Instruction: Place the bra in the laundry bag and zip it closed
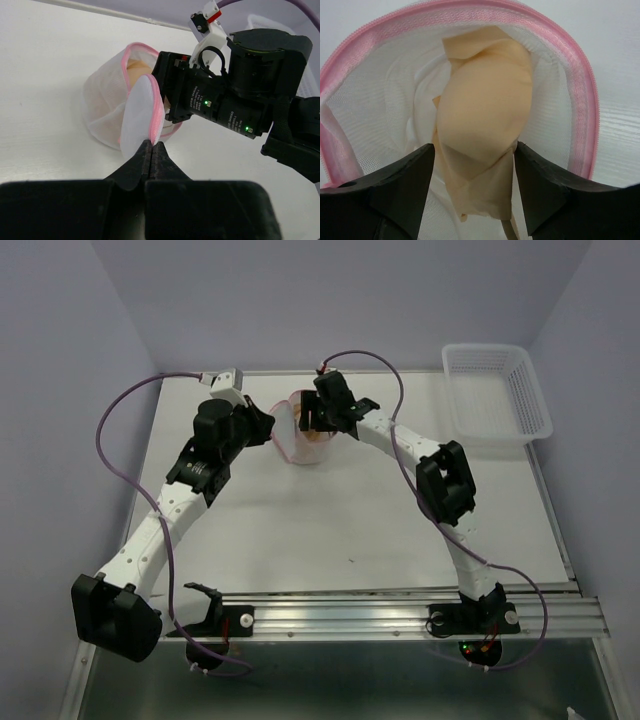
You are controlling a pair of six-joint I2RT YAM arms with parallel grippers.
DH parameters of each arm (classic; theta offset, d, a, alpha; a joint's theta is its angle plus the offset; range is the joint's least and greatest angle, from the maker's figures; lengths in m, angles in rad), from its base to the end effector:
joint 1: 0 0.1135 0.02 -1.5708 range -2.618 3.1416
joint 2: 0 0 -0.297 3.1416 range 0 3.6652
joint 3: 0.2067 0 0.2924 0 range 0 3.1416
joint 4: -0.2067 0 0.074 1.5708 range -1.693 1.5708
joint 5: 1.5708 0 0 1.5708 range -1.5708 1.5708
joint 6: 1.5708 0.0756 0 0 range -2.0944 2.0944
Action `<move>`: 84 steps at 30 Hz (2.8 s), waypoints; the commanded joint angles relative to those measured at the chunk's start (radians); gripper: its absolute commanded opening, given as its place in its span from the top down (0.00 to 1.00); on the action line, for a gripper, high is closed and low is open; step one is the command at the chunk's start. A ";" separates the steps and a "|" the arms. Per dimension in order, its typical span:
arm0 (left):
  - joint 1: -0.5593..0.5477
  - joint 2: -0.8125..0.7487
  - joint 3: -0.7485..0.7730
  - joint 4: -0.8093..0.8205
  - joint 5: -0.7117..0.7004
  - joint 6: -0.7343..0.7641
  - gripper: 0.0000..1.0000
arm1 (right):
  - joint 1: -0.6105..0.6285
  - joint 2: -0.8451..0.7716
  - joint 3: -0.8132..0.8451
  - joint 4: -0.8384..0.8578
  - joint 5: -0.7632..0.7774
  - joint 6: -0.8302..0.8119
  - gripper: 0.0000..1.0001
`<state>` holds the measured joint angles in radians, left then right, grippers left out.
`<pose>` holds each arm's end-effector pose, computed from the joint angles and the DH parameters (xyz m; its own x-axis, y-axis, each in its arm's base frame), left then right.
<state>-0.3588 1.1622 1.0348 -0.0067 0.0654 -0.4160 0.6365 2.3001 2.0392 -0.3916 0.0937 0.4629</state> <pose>0.3181 -0.1246 0.3892 -0.2806 -0.3254 -0.9030 0.3254 0.8528 -0.4085 0.5096 0.3679 0.2285 -0.6744 0.0544 -0.7363 -0.2580 0.9171 0.3040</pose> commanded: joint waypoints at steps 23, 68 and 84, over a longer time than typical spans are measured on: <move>-0.005 -0.035 0.045 0.008 -0.105 0.028 1.00 | -0.142 -0.166 -0.010 0.004 0.029 -0.063 0.23; -0.005 -0.042 0.073 0.013 -0.145 0.010 1.00 | -0.143 -0.111 -0.082 0.049 -0.233 -0.049 0.99; -0.063 0.292 0.416 -0.223 -0.223 -0.084 1.00 | -0.133 -0.286 -0.355 0.212 -0.296 -0.032 0.99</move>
<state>-0.3923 1.4281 1.3502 -0.1368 -0.0593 -0.4778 0.4927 2.1006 1.6985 -0.2737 -0.1963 0.4309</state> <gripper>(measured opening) 0.036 0.017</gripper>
